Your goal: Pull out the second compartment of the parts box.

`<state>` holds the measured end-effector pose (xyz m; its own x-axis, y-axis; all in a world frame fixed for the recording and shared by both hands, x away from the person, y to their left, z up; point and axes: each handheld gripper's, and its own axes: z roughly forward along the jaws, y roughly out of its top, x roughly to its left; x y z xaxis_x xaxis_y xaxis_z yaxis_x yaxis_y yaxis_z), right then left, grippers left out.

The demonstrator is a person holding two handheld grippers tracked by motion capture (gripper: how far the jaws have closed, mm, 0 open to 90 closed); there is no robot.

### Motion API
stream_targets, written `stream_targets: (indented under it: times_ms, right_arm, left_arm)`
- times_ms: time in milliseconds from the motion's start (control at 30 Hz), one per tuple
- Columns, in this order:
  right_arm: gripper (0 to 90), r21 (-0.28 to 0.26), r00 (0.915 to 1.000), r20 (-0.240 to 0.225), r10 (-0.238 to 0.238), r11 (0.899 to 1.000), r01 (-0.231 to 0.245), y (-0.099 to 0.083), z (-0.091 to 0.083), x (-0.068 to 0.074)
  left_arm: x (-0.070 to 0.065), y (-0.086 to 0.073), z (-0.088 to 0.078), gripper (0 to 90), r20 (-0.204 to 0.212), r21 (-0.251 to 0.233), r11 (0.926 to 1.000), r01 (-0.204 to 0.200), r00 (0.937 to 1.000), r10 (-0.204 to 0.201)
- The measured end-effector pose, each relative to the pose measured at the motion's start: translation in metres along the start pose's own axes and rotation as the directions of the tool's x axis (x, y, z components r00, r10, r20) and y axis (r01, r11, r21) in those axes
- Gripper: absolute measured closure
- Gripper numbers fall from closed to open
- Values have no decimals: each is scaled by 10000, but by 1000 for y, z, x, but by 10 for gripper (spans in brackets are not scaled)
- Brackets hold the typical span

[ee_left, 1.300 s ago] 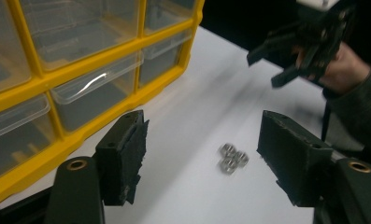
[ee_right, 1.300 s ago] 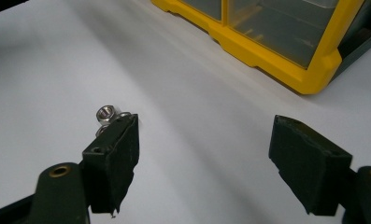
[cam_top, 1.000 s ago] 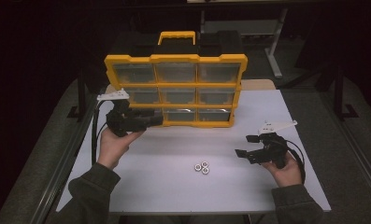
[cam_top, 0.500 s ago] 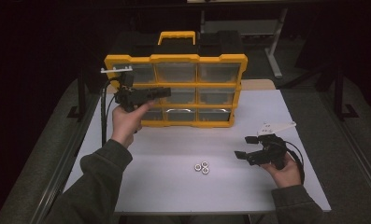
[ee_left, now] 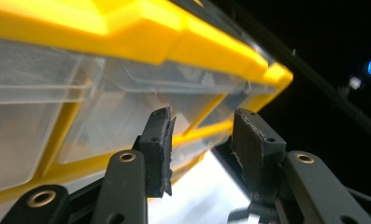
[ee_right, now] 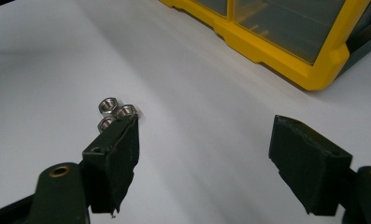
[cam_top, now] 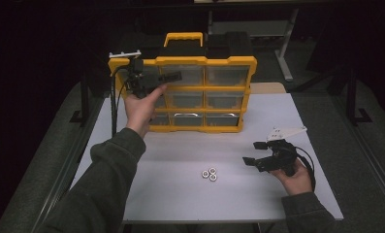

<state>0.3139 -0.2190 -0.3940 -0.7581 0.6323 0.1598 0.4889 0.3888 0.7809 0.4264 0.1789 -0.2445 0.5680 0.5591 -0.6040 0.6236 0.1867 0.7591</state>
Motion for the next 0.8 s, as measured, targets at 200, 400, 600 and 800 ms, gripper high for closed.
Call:
stream_targets:
  times_ms: [200,400,600,800]
  right_arm:
    - [234,12,10000,-34,-19,10000,19,0,0,1]
    - [234,-23,9999,-124,58,10000,-58,-1,0,0]
    - [235,2,9998,-174,-29,10000,29,-1,2,1]
    - [256,24,9997,-219,-146,9999,147,-3,2,4]
  left_arm:
    - [4,1,7,614,101,-229,9984,516,9986,-514]
    - [6,2,9,666,431,-397,9954,875,9954,-858]
    - [6,1,10,718,404,-629,9913,1159,9927,-1135]
    - [7,2,10,748,488,-598,9887,1376,9897,-1347]
